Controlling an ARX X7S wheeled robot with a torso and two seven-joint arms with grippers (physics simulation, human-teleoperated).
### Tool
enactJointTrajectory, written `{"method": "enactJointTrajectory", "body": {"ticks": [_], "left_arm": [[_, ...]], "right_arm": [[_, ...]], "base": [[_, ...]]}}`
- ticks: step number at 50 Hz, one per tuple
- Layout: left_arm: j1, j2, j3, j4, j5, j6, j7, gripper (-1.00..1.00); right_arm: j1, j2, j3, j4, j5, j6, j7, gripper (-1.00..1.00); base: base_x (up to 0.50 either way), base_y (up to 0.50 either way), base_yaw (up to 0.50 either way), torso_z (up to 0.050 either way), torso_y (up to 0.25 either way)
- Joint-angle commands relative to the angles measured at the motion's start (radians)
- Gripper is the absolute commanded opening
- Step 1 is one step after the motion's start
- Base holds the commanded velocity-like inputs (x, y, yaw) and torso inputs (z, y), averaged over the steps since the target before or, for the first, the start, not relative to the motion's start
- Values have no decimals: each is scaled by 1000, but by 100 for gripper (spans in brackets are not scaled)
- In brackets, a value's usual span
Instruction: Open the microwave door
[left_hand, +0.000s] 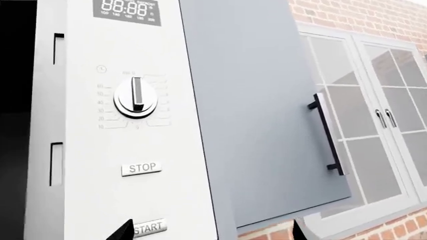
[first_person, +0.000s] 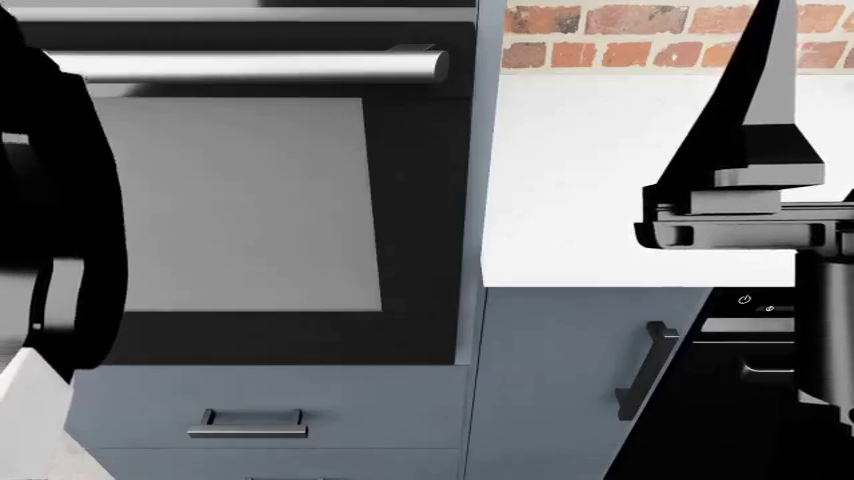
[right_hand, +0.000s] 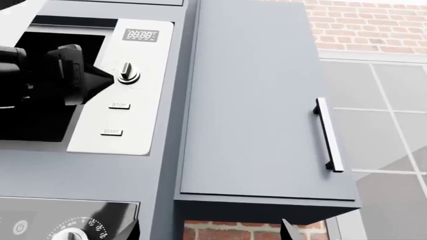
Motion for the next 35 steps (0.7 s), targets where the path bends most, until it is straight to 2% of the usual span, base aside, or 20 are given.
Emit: {"method": "enactJointTrajectory", "body": {"ticks": [1,14,35], "left_arm": [[-40,27,45,-178,56,119,53,100],[-72,38,57,-348,81,226,75,100],[-81,-4,56,-433,92,289,66,100]], "right_arm": [[-3,9,-2,3,0,-8,6,100],[7,18,-9,-3,6,-3,17,100],[35,27,-28,-11,22,13,38,100]], "base": [[0,0,0,0,0],[0,0,0,0,0],[0,0,0,0,0]]}}
